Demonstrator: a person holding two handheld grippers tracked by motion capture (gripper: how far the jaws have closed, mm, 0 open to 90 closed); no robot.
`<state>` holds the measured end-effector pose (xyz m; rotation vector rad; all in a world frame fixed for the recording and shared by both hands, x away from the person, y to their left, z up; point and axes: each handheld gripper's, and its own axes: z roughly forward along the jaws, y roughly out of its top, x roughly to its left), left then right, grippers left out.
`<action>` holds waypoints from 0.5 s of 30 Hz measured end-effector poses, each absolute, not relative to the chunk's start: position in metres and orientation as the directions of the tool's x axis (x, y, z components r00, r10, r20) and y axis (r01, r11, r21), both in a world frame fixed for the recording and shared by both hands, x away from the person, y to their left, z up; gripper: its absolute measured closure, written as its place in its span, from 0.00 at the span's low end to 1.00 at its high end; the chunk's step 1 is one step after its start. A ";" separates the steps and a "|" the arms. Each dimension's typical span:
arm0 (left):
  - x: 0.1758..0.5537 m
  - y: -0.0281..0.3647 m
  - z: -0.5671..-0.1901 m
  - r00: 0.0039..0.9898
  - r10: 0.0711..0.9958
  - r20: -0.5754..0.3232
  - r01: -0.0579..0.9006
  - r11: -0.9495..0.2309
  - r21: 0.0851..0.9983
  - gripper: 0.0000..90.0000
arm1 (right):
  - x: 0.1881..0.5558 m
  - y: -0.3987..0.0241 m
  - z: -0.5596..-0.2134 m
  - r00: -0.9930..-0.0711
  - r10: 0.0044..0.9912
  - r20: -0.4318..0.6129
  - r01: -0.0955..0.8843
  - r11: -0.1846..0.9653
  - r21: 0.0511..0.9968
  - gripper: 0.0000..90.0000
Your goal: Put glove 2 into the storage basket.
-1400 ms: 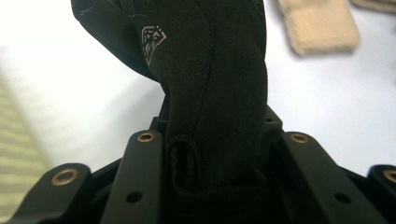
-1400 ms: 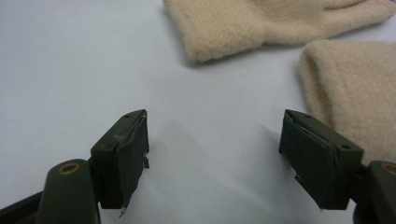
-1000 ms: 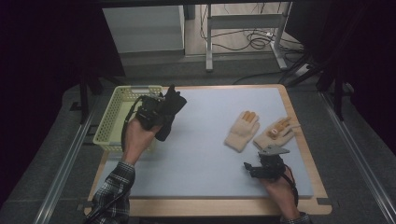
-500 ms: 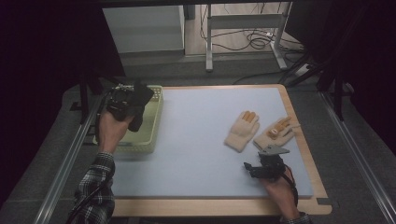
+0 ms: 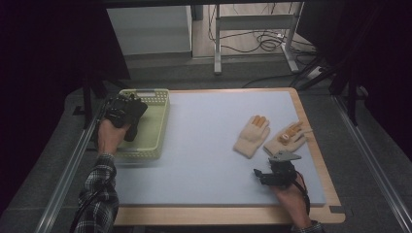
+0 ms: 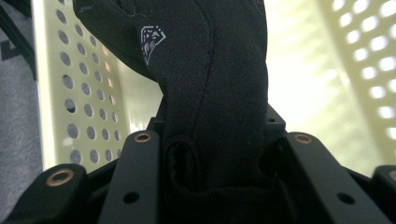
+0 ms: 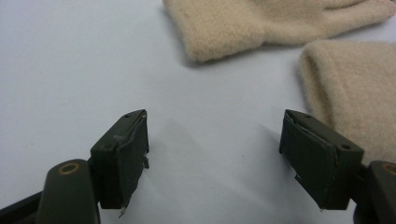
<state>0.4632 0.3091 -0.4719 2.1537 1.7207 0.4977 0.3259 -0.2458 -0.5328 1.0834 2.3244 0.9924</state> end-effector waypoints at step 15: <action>0.485 0.312 -0.500 0.196 0.969 0.148 0.903 -0.237 0.358 0.22 | 0.326 -0.246 -0.533 -0.626 0.779 -0.049 0.503 0.450 0.738 0.26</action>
